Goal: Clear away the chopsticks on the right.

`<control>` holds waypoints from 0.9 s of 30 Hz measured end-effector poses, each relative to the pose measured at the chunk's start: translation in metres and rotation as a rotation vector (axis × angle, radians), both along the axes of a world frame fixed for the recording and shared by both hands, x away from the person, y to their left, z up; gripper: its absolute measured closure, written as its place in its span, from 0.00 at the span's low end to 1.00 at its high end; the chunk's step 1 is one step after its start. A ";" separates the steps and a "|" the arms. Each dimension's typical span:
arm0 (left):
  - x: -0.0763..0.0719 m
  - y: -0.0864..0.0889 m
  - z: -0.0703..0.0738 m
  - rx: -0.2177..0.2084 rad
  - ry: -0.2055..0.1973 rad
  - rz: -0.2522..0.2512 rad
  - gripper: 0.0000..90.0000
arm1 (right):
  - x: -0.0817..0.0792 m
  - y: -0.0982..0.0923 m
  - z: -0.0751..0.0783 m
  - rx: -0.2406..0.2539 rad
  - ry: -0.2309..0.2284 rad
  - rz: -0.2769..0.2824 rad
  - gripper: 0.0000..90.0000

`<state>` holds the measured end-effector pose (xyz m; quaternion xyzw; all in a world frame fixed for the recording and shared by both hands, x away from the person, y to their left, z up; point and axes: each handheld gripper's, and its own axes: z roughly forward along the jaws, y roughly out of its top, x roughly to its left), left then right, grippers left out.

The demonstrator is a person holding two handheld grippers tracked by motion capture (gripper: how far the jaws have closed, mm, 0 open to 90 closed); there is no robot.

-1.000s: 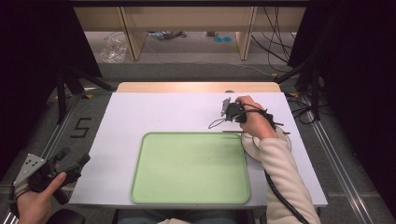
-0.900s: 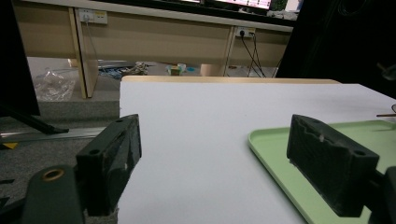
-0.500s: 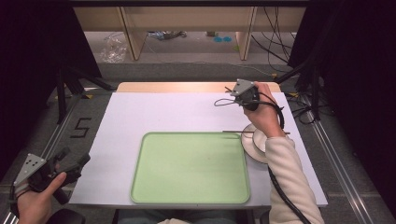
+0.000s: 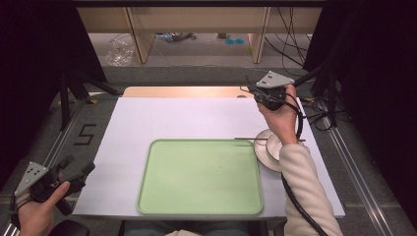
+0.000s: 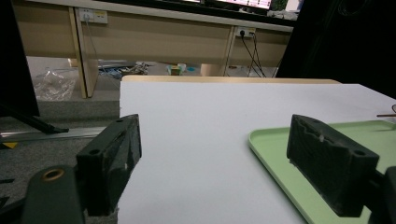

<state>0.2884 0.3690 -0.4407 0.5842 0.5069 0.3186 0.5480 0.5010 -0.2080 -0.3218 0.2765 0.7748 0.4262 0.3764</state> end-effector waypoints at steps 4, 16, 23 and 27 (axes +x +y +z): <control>-0.001 -0.001 0.000 -0.011 0.008 0.014 0.20 | -0.001 -0.004 0.001 0.083 0.004 -0.019 0.97; -0.001 -0.001 0.000 -0.012 0.010 0.014 0.20 | -0.006 -0.007 0.007 0.365 0.121 -0.069 0.97; -0.001 -0.001 0.000 -0.013 0.010 0.014 0.20 | -0.007 -0.004 0.009 0.398 0.195 -0.096 0.97; 0.001 0.000 0.000 0.000 -0.003 -0.004 0.20 | -0.008 -0.002 0.011 0.427 0.240 -0.108 0.97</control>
